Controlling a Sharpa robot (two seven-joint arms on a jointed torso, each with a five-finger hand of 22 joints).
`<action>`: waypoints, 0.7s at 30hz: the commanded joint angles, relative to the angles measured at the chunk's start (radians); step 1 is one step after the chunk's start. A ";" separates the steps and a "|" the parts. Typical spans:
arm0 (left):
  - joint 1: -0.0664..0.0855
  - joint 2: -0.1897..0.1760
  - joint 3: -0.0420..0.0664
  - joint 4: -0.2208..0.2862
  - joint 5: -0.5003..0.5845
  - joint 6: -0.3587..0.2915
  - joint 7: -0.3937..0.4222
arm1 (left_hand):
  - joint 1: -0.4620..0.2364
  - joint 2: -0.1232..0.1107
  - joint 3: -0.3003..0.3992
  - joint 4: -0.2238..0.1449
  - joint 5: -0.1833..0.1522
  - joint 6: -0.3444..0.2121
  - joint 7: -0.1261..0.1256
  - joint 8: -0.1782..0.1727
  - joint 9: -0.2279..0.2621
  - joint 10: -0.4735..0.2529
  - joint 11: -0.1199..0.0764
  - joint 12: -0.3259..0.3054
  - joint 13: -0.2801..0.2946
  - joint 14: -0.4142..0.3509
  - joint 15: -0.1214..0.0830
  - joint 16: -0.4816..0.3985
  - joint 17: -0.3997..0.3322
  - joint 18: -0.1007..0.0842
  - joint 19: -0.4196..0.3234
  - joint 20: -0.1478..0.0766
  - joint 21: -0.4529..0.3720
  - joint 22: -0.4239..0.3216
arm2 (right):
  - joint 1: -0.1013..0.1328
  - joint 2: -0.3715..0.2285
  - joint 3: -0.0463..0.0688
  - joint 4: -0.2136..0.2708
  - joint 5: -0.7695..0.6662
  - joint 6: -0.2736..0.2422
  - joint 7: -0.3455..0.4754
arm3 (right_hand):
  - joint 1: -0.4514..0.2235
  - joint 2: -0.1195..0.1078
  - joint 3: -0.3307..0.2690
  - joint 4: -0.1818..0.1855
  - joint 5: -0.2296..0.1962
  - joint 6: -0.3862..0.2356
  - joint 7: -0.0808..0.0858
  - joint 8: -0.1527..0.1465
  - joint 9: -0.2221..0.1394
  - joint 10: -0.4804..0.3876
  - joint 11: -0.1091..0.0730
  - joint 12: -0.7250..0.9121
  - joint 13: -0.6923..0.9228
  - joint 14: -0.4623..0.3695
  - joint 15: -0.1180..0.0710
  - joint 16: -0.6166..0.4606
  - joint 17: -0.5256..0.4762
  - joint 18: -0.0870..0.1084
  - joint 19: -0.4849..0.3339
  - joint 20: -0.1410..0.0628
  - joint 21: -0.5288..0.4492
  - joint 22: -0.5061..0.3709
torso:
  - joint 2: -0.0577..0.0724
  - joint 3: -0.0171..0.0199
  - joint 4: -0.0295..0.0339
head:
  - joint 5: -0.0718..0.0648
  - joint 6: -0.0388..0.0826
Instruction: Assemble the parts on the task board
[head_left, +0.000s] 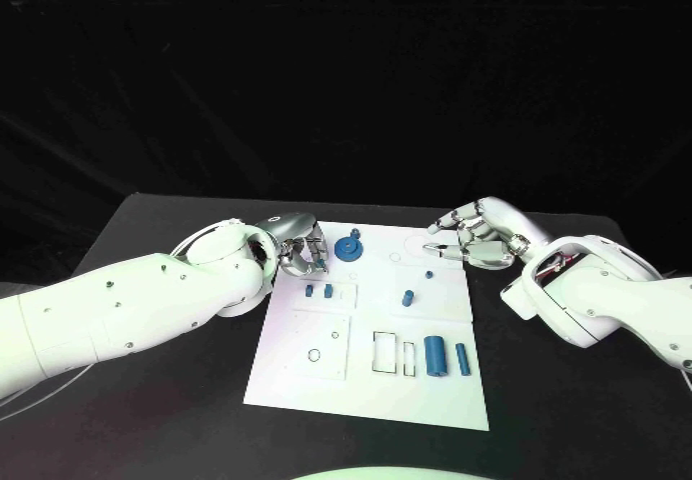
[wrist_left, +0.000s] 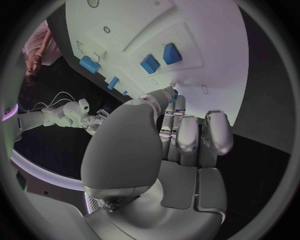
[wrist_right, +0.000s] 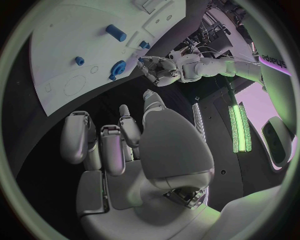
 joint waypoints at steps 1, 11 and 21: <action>-0.002 0.007 -0.001 -0.004 0.009 0.021 -0.002 | -0.010 0.002 -0.001 -0.006 -0.004 0.007 0.002 -0.004 -0.001 0.007 0.003 -0.003 0.000 0.009 0.000 0.004 -0.001 -0.009 0.006 -0.002 0.006 0.026 | -0.001 0.000 0.000 0.001 -0.007 0.007 0.008 | -0.004 0.005 -0.006 -0.001 0.006 -0.003 -0.003 0.006 -0.001 -0.004 -0.002 -0.003 0.002 0.057 -0.008 -0.004 0.070 0.010 -0.005 0.000 -0.003 0.056 | 0.000 0.0000 -0.0002 | 0.000 -0.001; -0.009 0.021 -0.002 -0.020 0.010 0.027 -0.001 | -0.011 0.002 -0.001 -0.006 -0.005 0.008 0.002 -0.005 -0.001 0.008 0.003 -0.005 0.000 0.009 0.000 0.004 -0.002 -0.009 0.006 -0.002 0.006 0.026 | -0.001 -0.001 0.000 0.003 -0.007 0.007 0.008 | -0.004 0.005 -0.006 -0.001 0.006 -0.003 -0.003 0.006 -0.001 -0.004 -0.002 -0.003 0.002 0.057 -0.008 -0.004 0.070 0.010 -0.005 0.000 -0.003 0.056 | 0.000 -0.0002 -0.0001 | -0.001 -0.002; -0.013 0.033 -0.004 -0.029 0.011 0.034 0.001 | -0.011 0.002 -0.001 -0.006 -0.005 0.009 0.002 -0.005 -0.001 0.009 0.003 -0.005 0.000 0.009 0.000 0.004 -0.002 -0.009 0.006 -0.002 0.006 0.026 | -0.001 0.001 0.000 0.003 -0.007 0.007 0.008 | -0.004 0.005 -0.006 -0.001 0.006 -0.003 -0.003 0.006 -0.001 -0.004 -0.002 -0.003 0.002 0.057 -0.008 -0.004 0.070 0.010 -0.005 0.000 -0.003 0.056 | 0.000 -0.0007 0.0004 | -0.001 -0.003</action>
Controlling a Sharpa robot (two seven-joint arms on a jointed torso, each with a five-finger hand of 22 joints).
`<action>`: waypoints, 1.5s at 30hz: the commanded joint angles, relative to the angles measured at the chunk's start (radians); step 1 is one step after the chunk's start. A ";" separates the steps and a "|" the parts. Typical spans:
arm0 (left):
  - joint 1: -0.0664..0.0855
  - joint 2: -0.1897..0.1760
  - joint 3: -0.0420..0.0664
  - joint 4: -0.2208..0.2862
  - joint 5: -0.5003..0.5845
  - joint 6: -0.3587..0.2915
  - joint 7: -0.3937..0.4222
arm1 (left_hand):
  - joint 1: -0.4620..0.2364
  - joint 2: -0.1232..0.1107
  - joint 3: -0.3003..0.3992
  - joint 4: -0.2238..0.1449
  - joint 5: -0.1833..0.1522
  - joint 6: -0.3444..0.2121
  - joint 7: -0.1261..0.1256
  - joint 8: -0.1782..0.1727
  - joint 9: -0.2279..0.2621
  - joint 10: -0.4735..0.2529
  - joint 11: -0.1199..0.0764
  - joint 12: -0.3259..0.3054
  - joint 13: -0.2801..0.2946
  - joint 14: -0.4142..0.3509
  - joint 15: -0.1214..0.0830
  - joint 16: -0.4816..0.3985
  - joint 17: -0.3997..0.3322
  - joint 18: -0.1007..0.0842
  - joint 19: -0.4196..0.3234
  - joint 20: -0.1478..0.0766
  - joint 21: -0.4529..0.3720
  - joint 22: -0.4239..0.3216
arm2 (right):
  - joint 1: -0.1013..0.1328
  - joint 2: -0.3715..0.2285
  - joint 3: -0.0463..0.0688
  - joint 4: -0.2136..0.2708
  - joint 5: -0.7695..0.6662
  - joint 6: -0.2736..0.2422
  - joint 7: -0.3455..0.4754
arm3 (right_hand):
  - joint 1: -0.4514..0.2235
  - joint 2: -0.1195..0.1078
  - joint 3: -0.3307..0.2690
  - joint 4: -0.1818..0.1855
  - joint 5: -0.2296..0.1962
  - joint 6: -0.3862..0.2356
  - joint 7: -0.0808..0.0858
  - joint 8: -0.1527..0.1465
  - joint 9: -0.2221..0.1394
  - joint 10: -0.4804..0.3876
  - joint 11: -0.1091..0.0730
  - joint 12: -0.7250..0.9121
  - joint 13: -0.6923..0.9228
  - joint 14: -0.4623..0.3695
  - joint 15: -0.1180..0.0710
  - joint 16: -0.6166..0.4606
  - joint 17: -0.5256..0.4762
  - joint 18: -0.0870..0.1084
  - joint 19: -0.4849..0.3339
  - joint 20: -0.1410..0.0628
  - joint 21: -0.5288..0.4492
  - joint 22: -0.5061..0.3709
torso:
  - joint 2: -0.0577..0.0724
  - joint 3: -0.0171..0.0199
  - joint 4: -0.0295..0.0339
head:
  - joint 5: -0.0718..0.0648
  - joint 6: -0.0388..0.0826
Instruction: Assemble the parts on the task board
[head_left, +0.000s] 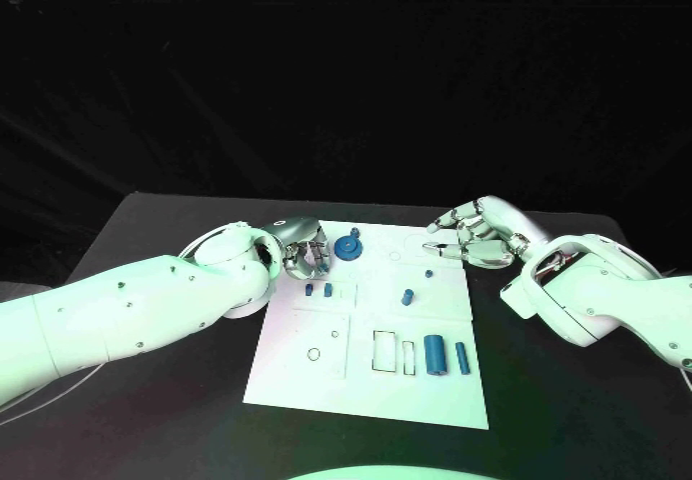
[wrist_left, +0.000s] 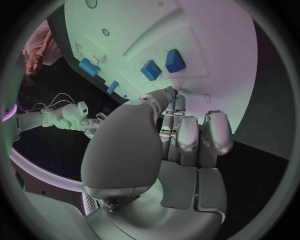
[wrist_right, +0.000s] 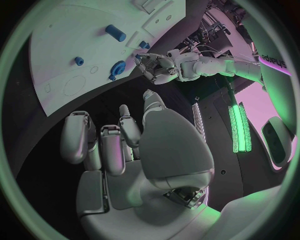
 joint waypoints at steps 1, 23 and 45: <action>-0.002 0.005 0.000 -0.002 0.005 0.016 0.002 | -0.011 0.002 -0.001 -0.006 -0.005 0.005 -0.002 -0.004 0.000 0.005 -0.001 -0.005 0.000 0.009 0.000 0.004 0.000 -0.009 0.006 -0.002 0.006 0.026 | -0.001 0.001 0.000 0.001 -0.007 0.007 0.008 | -0.004 0.005 -0.006 -0.001 0.006 -0.003 -0.003 0.006 -0.001 -0.004 -0.002 -0.003 0.002 0.057 -0.008 -0.004 0.070 0.010 -0.005 0.000 -0.003 0.056 | 0.000 0.0000 0.0002 | 0.000 0.000; -0.004 0.008 -0.001 -0.009 0.004 0.035 -0.011 | -0.030 -0.013 -0.001 -0.005 -0.008 -0.024 0.006 -0.035 -0.015 -0.003 0.008 -0.036 -0.003 0.004 0.006 -0.003 -0.015 -0.007 -0.002 0.001 -0.001 0.020 | -0.001 0.001 0.000 0.000 -0.007 0.007 0.008 | -0.005 0.009 -0.007 0.000 0.009 -0.002 -0.004 0.008 -0.001 -0.005 -0.002 -0.003 0.001 0.057 -0.008 -0.007 0.067 0.011 -0.007 0.000 -0.008 0.054 | 0.000 0.0003 0.0003 | -0.001 -0.002; -0.004 0.002 -0.001 -0.006 0.006 0.031 -0.015 | -0.040 -0.026 0.002 -0.004 -0.007 -0.055 0.012 -0.064 -0.032 0.000 0.012 -0.054 -0.003 0.001 0.009 -0.007 -0.027 -0.007 -0.003 0.006 -0.002 0.020 | -0.001 0.001 0.000 -0.002 -0.007 0.006 0.008 | -0.005 0.009 -0.008 0.000 0.009 -0.002 -0.004 0.009 -0.001 -0.006 -0.002 -0.005 -0.001 0.056 -0.009 -0.008 0.066 0.011 -0.008 0.000 -0.010 0.053 | 0.000 -0.0001 0.0012 | -0.001 -0.003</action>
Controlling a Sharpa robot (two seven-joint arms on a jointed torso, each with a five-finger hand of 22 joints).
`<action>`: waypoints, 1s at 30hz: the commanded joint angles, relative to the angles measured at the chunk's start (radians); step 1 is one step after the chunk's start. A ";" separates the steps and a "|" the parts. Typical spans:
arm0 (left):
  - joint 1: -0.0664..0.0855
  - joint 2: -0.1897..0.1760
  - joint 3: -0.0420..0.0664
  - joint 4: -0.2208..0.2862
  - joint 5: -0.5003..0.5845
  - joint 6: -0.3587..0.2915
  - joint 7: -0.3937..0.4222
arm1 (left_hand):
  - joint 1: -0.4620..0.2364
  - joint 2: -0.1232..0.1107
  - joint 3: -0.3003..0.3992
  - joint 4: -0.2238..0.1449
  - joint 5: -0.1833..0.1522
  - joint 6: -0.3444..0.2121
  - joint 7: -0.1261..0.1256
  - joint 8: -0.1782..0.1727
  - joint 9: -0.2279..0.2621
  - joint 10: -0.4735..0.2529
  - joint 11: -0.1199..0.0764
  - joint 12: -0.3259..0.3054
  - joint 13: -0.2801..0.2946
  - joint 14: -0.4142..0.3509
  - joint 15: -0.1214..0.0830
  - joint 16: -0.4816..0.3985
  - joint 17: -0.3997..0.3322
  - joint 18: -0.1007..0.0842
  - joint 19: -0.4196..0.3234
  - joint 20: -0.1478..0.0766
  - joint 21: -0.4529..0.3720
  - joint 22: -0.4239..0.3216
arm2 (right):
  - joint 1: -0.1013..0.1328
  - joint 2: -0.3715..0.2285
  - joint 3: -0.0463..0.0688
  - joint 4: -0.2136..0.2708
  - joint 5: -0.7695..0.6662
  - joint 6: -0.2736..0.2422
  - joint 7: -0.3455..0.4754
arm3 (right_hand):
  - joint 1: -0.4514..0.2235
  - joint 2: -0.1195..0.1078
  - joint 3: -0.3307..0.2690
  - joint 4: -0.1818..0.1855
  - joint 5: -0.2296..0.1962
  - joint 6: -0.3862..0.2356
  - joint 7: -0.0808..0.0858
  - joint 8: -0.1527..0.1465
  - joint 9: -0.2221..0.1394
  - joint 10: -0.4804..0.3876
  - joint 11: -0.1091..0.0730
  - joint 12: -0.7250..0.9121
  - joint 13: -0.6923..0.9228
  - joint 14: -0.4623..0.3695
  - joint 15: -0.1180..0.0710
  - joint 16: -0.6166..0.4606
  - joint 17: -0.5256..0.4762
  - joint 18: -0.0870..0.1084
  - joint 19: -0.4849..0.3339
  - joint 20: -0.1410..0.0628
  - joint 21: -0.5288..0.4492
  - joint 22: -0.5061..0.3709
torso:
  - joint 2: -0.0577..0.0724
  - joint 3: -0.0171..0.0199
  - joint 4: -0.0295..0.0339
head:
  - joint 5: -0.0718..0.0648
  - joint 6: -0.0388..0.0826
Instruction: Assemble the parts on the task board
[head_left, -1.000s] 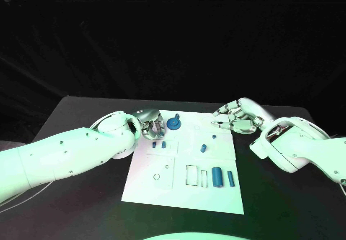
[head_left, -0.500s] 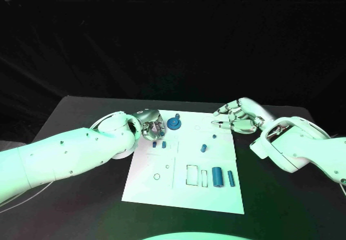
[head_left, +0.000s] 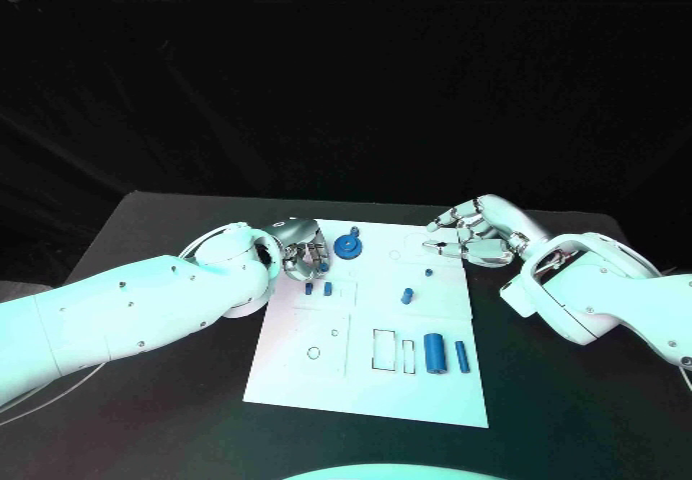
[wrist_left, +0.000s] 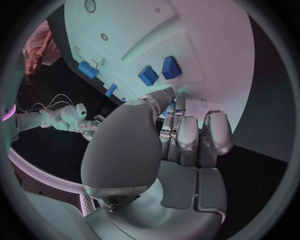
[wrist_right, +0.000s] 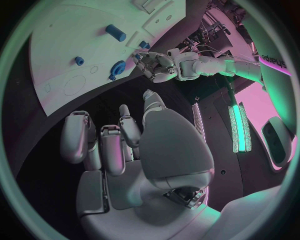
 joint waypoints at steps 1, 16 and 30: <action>0.000 -0.002 0.000 0.003 0.004 0.011 -0.004 | -0.009 -0.003 0.003 -0.004 -0.003 -0.011 -0.002 -0.009 -0.003 0.001 0.005 -0.007 0.000 -0.003 0.006 -0.007 -0.002 -0.007 -0.003 0.006 -0.002 0.020 | -0.001 0.000 0.000 -0.001 -0.007 0.007 0.006 | -0.002 0.006 -0.008 -0.001 0.004 -0.002 -0.004 0.003 -0.001 -0.007 -0.002 -0.006 -0.002 0.056 -0.009 -0.004 0.065 0.011 -0.009 0.000 -0.006 0.052 | 0.000 -0.0006 0.0006 | 0.000 0.000; 0.002 -0.050 0.005 0.007 0.035 -0.060 0.013 | -0.014 -0.020 0.020 0.000 -0.001 -0.098 0.012 -0.018 -0.053 -0.034 0.020 -0.059 -0.011 -0.018 0.017 -0.028 -0.046 0.000 -0.025 0.014 -0.026 -0.001 | -0.001 0.007 0.000 -0.037 -0.083 0.075 -0.041 | 0.166 0.029 0.085 -0.021 -0.079 0.006 0.001 0.015 -0.011 -0.300 -0.005 -0.671 -0.641 0.002 -0.015 -0.203 -0.182 0.051 -0.096 -0.009 -0.234 -0.075 | -0.002 -0.0014 0.0000 | -0.003 0.006; 0.014 -0.156 0.010 0.074 0.716 -0.279 0.258 | -0.030 0.004 0.035 0.004 -0.002 -0.010 0.020 0.017 -0.068 -0.005 0.021 -0.045 -0.003 -0.187 0.019 -0.350 -0.458 0.071 -0.276 0.016 -0.296 -0.255 | -0.007 0.061 -0.002 -0.094 -0.580 0.219 -0.249 | 0.225 -0.054 0.259 -0.010 -0.125 0.102 -0.008 -0.021 -0.036 -0.167 0.003 -1.053 -0.965 0.040 -0.009 -0.130 -0.089 0.018 -0.004 -0.006 -0.085 0.034 | -0.002 -0.0026 -0.0009 | -0.062 0.018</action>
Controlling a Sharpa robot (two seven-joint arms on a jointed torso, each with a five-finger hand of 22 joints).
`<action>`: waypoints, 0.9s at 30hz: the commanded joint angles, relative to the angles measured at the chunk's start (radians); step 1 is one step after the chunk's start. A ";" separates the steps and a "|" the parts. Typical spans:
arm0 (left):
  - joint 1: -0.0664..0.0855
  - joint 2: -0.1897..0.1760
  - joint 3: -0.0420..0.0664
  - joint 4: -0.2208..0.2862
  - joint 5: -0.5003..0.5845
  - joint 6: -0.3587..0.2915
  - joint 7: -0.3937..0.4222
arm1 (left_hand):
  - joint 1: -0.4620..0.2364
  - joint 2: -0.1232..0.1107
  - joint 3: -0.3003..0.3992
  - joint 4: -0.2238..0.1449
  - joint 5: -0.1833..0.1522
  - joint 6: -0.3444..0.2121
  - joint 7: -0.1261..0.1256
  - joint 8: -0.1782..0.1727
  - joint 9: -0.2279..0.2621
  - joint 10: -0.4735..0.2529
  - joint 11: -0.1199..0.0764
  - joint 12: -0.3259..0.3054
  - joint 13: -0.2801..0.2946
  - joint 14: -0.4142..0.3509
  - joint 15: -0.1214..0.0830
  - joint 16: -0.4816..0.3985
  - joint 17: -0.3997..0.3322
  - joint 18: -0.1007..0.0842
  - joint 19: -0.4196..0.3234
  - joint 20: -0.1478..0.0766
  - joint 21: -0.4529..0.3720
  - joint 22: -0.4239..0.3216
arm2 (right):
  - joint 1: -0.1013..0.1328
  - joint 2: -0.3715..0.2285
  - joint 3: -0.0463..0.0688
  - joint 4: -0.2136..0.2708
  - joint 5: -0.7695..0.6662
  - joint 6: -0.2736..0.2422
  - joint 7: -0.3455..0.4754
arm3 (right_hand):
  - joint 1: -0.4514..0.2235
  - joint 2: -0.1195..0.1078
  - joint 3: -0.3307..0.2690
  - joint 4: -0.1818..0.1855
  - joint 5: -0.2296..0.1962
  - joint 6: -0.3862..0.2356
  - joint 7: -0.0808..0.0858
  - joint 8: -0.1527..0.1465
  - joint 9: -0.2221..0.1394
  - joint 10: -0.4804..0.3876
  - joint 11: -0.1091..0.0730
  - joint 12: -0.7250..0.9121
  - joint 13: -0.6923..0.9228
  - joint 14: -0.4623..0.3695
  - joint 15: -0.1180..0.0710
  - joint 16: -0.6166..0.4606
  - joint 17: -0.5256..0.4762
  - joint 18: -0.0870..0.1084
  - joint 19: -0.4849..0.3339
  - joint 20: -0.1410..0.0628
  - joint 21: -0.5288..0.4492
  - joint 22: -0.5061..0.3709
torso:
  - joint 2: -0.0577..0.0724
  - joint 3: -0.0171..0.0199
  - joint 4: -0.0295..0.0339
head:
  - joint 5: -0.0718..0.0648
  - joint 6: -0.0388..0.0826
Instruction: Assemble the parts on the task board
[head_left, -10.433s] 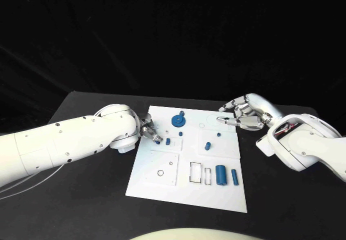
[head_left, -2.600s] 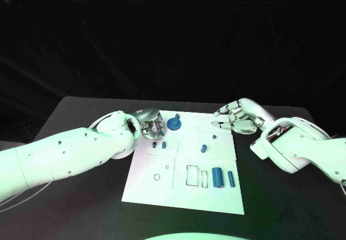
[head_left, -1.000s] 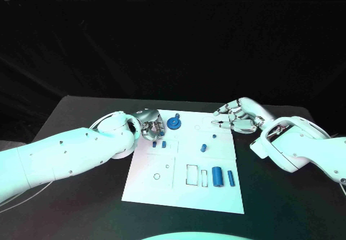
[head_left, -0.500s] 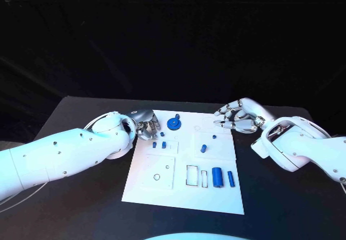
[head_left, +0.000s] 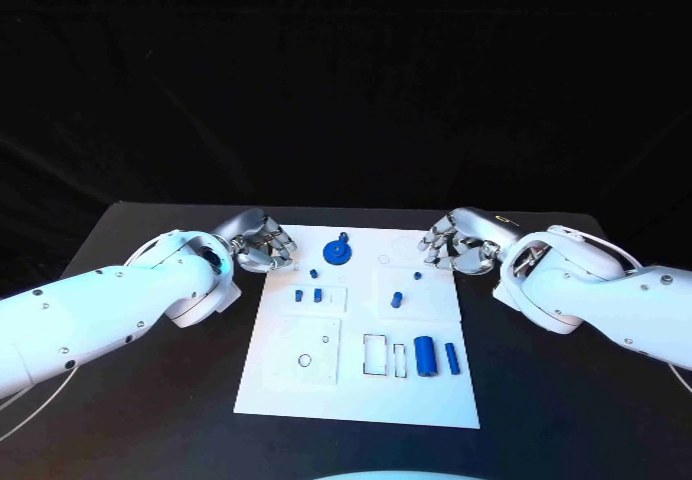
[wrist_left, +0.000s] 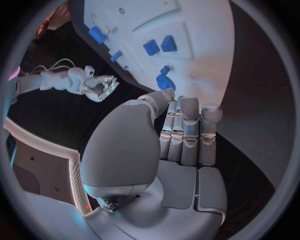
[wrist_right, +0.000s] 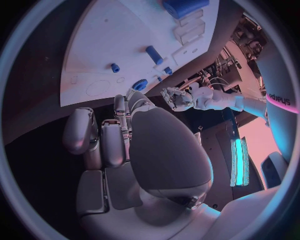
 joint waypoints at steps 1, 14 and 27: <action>0.002 -0.017 0.001 0.018 0.395 -0.116 0.157 | -0.013 0.011 -0.008 0.010 -0.003 0.009 0.000 0.005 -0.004 -0.007 0.001 0.002 0.000 -0.017 0.001 -0.043 -0.043 0.018 -0.045 0.003 -0.058 -0.051 | -0.007 0.017 -0.002 -0.012 -0.259 0.096 -0.119 | -0.007 -0.015 0.008 0.003 -0.006 0.011 0.002 -0.007 -0.002 0.002 0.004 -0.023 -0.018 0.042 0.005 0.008 0.008 -0.014 0.009 0.000 0.013 0.037 | 0.001 -0.0014 0.0000 | -0.018 0.004; 0.002 -0.080 -0.001 0.074 0.921 -0.065 0.349 | -0.009 0.033 -0.041 0.000 -0.002 0.002 0.002 0.003 -0.018 -0.017 0.002 0.028 0.009 -0.036 0.003 -0.092 -0.077 0.037 -0.114 0.004 -0.173 -0.150 | -0.032 0.077 -0.004 -0.032 -0.393 0.153 -0.176 | -0.028 -0.044 0.027 0.006 -0.002 0.006 0.012 -0.031 -0.012 0.010 0.014 -0.067 -0.059 0.050 0.013 0.042 0.048 -0.029 0.044 0.007 0.088 0.084 | 0.003 -0.0012 0.0010 | -0.035 0.000; 0.002 -0.110 -0.001 0.108 1.028 -0.036 0.388 | -0.004 0.039 -0.048 -0.006 -0.002 -0.002 0.004 0.002 -0.022 -0.027 0.005 0.033 0.010 -0.043 0.005 -0.100 -0.083 0.041 -0.128 0.005 -0.196 -0.168 | -0.051 0.111 -0.004 -0.047 -0.408 0.157 -0.177 | -0.022 -0.041 0.068 -0.004 0.013 0.024 0.009 -0.036 -0.013 0.030 0.012 -0.088 -0.082 0.051 0.012 0.058 0.064 -0.038 0.065 0.008 0.140 0.117 | 0.002 0.0004 0.0007 | -0.032 -0.008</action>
